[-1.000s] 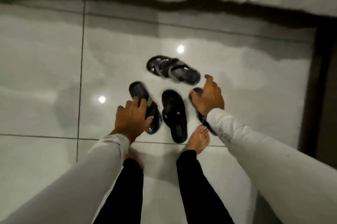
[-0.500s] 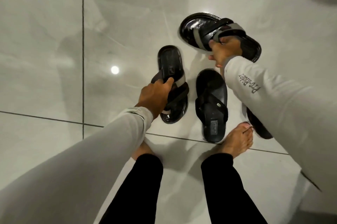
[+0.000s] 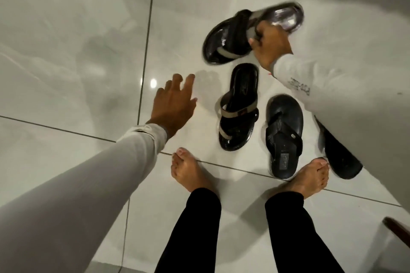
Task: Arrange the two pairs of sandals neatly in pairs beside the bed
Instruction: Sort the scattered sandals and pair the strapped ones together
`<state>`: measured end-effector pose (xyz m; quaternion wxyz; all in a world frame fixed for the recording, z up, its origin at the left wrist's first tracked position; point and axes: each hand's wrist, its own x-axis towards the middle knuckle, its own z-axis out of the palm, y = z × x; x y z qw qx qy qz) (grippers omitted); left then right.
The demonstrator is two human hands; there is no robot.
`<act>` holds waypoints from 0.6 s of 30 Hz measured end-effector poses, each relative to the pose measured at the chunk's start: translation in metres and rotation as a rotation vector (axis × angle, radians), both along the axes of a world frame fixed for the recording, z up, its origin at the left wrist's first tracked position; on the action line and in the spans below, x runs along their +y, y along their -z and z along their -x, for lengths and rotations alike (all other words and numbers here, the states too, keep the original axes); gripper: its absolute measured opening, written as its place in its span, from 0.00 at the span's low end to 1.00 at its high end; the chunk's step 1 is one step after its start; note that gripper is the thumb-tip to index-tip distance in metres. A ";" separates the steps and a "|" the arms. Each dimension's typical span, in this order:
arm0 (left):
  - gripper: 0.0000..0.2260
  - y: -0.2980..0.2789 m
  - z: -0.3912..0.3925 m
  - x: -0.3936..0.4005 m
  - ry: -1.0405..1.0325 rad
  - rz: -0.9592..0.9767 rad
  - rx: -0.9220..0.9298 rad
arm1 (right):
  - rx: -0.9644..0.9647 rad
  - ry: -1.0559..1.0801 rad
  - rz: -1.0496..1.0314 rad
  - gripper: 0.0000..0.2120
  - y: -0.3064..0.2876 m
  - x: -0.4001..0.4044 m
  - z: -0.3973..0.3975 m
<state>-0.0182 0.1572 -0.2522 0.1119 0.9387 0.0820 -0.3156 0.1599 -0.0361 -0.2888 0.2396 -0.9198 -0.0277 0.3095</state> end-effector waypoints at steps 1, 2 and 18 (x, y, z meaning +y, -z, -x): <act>0.28 -0.004 0.001 0.013 -0.010 -0.022 -0.003 | 0.025 -0.062 0.000 0.13 -0.001 0.016 0.002; 0.28 -0.007 0.002 0.025 -0.018 -0.044 0.000 | 0.054 -0.114 -0.001 0.13 -0.002 0.031 0.006; 0.43 0.028 -0.008 0.019 -0.016 0.003 0.153 | 0.138 -0.385 0.377 0.49 -0.007 -0.025 0.173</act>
